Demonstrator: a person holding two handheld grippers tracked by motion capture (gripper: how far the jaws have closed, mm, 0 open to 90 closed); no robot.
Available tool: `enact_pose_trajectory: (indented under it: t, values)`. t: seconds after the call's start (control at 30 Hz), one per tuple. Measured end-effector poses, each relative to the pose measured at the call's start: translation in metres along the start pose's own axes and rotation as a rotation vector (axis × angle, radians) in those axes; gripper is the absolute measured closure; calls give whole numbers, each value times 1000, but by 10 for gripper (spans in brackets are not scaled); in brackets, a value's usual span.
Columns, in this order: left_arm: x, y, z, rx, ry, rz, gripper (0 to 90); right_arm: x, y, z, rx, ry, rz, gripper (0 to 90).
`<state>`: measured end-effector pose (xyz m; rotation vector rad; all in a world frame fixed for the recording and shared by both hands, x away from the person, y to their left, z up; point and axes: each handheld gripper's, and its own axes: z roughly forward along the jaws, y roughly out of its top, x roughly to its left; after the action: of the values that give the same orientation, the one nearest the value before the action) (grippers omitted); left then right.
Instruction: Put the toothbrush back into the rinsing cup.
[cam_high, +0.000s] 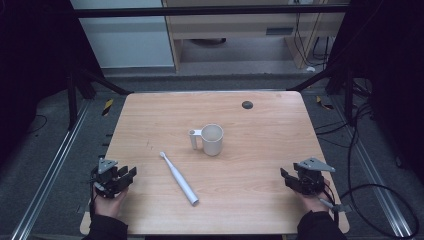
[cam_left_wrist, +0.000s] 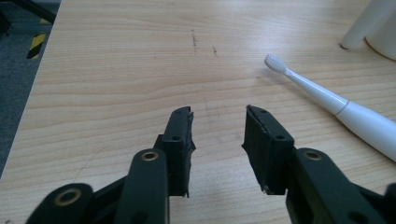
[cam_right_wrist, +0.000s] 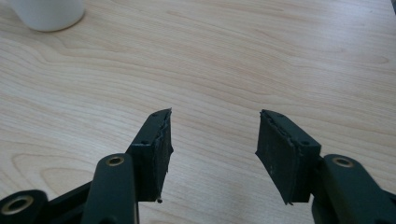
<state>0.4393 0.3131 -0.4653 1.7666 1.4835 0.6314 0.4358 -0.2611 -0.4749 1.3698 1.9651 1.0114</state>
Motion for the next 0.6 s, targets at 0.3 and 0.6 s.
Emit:
enact_pose_trajectory:
  t: [0.3,0.6]
  values:
    - [-10,0,-3,0,-35,38,733,7,1,-3,-12,23,-13,476]
    - [-17,0,-1,11,-59,64,834,12,2,-1,-4,42,-21,487]
